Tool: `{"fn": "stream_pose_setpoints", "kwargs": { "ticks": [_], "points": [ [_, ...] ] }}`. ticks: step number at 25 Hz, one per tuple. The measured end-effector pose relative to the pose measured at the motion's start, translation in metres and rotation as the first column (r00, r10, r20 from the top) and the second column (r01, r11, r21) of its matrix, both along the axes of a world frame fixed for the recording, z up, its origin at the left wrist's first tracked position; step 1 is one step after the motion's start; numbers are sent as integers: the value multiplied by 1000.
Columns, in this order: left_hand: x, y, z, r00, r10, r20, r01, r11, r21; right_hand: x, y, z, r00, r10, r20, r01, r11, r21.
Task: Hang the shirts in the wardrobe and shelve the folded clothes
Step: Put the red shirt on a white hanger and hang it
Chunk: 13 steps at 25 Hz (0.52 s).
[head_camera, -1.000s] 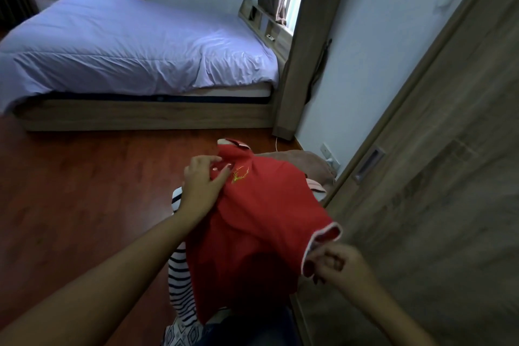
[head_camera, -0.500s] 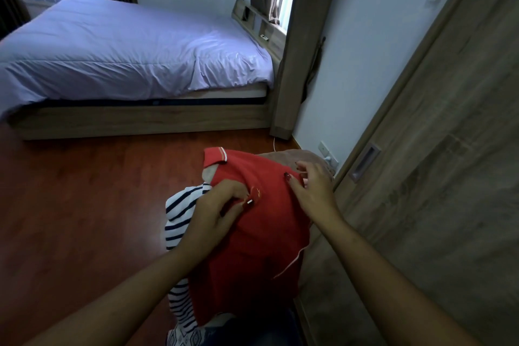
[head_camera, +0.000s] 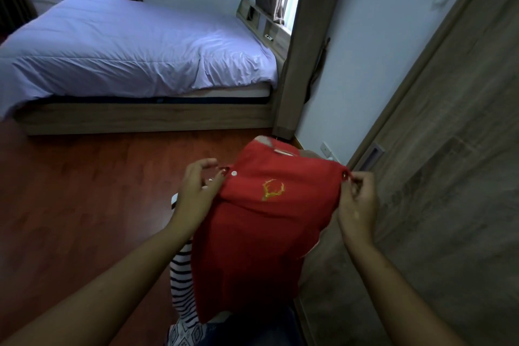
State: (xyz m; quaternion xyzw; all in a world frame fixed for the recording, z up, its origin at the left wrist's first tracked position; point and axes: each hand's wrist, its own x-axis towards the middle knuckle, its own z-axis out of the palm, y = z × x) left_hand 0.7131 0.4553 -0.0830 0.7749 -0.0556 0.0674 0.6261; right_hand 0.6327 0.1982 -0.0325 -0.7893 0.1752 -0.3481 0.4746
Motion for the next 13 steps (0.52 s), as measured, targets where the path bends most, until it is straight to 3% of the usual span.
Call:
{"fn": "stream_pose_setpoints", "kwargs": {
  "ticks": [3, 6, 8, 10, 13],
  "points": [
    [-8, -20, 10, 942, -282, 184, 234, 941, 243, 2, -16, -20, 932, 138, -336, -75, 978, 193],
    [-15, -31, 7, 913, -384, 134, 333, 896, 295, 10, -12, -22, 821, 297, -487, 20, 838, 546],
    [-14, -29, 8, 938, -323, 124, 290, 929, 229, 10, -10, -19, 805, 367, -465, 34, 755, 655],
    [-2, -25, 13, 970, -203, 131, 180, 969, 171, 8, -8, -11, 852, 354, -385, -29, 767, 640],
    [33, -24, 20, 1000, -17, -26, 21, 986, 166, 1, -5, 7, 939, 327, -107, -152, 673, 723]
  ]
}}
